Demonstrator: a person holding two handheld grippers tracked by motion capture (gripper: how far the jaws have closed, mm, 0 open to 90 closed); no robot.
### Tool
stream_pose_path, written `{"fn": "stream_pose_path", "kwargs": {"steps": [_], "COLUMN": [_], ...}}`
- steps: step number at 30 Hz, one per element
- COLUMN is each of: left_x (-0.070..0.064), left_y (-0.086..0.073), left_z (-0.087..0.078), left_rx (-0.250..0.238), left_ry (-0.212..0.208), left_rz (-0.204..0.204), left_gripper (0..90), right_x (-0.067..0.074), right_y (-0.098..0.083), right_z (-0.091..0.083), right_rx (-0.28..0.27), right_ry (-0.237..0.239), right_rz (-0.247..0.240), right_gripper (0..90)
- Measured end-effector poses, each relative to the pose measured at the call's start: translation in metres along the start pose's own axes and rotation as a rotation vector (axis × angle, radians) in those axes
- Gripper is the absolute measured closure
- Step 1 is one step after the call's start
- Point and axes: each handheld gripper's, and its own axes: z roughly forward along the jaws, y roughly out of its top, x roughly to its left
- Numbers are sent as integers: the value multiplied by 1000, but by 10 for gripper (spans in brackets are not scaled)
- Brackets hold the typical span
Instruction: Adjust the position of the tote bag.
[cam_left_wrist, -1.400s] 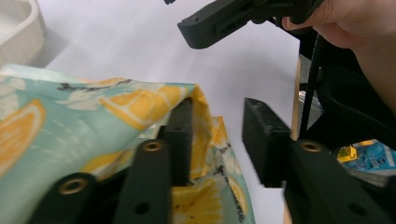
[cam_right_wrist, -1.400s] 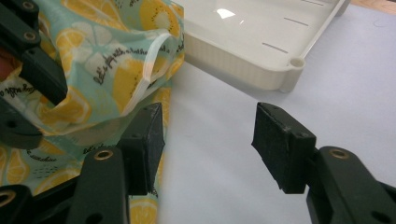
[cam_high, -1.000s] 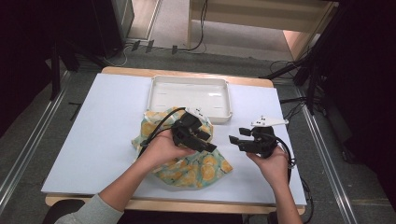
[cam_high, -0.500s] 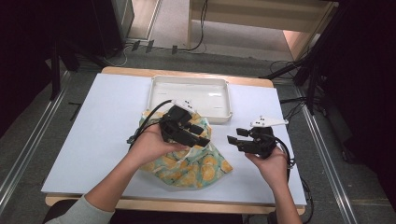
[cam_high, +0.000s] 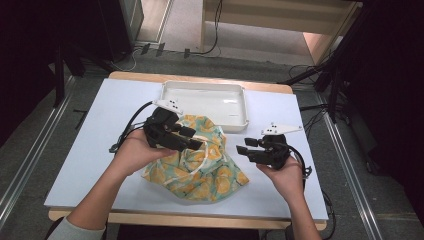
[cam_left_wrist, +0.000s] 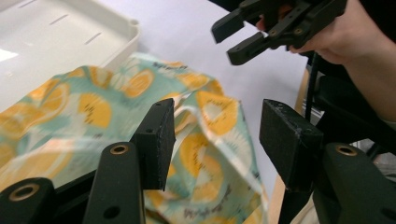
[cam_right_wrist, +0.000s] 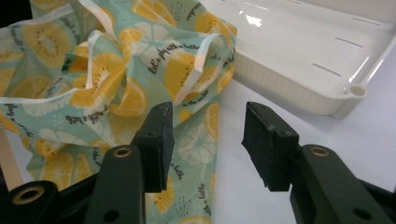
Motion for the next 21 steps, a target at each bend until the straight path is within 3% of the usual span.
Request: {"fn": "stream_pose_path", "kwargs": {"steps": [21], "left_x": [21], "left_y": [-52], "left_z": [-54], "left_rx": [-60], "left_ry": [113], "left_rz": [-97], "left_gripper": [453], "right_x": [18], "right_y": [26], "right_z": [15], "right_rx": [14], "right_ry": [51], "right_rz": [-50], "right_gripper": [529]}}
